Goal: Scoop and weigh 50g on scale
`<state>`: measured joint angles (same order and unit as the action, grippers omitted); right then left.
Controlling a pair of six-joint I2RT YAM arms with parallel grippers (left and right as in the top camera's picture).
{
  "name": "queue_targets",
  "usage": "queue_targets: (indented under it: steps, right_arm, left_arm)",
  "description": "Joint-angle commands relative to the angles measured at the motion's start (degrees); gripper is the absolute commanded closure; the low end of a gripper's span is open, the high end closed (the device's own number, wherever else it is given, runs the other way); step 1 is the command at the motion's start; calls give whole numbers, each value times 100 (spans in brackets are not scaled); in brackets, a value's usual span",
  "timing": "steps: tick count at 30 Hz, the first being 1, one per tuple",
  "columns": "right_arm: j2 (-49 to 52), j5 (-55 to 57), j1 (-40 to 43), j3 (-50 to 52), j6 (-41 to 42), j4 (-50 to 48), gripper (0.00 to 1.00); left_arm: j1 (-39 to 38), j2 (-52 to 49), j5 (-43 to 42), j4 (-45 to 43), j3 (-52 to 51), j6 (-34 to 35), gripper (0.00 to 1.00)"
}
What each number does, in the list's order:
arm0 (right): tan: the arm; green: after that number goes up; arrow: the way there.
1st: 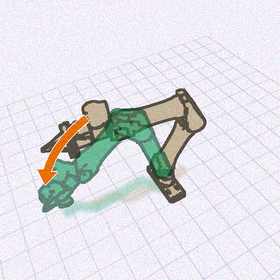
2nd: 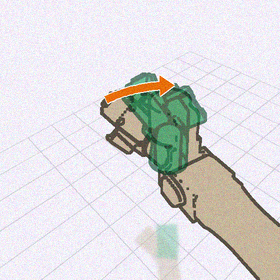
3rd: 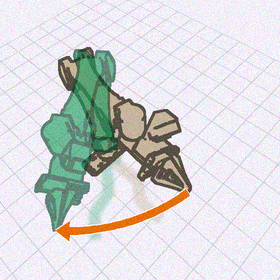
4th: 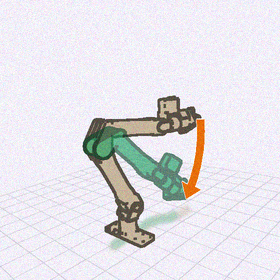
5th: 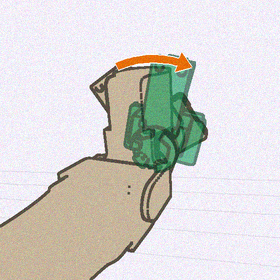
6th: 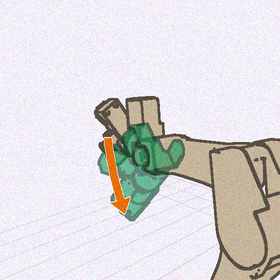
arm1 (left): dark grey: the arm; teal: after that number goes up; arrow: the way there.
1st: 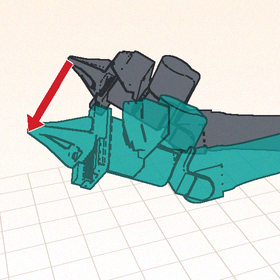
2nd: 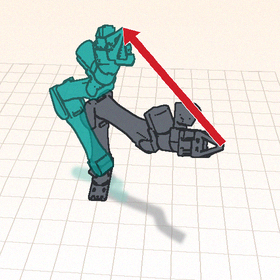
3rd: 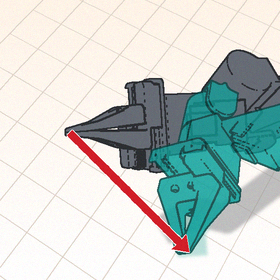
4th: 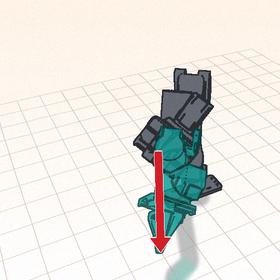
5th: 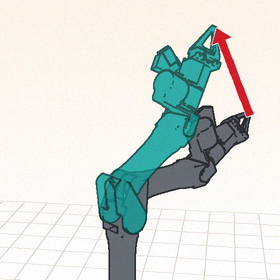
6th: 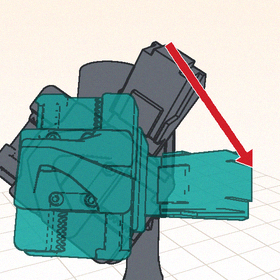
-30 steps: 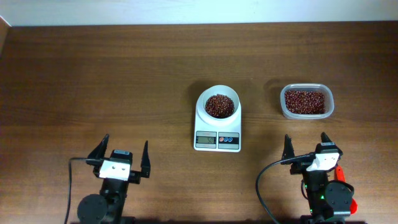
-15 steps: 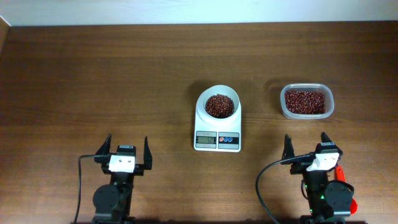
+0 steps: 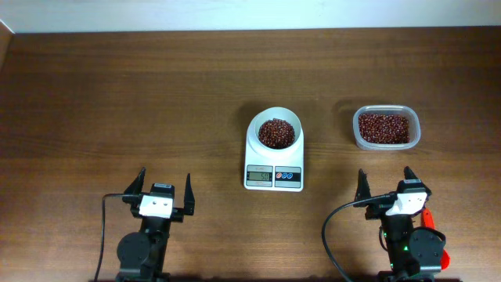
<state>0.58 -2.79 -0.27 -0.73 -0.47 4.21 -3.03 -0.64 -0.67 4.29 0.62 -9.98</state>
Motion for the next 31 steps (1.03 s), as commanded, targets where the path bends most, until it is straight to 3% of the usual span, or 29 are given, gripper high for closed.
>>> queue_targets:
  steps: [1,6,9,14,31]
  right_arm:
    - [-31,28,-33,42,-42,2,1]
    - [-39,28,-105,42,-42,-11,1]
    - [-39,28,-673,42,-42,-11,1]
    - [-39,28,-111,42,-42,-11,1]
    - [-39,28,-125,42,-42,-11,1]
  left_arm:
    - [20,2,-151,33,-9,28,1]
    - [20,2,-151,33,-9,28,1]
    - [20,2,-151,33,-9,28,1]
    - [20,2,-151,33,-9,28,1]
    - [20,2,-151,33,-9,28,1]
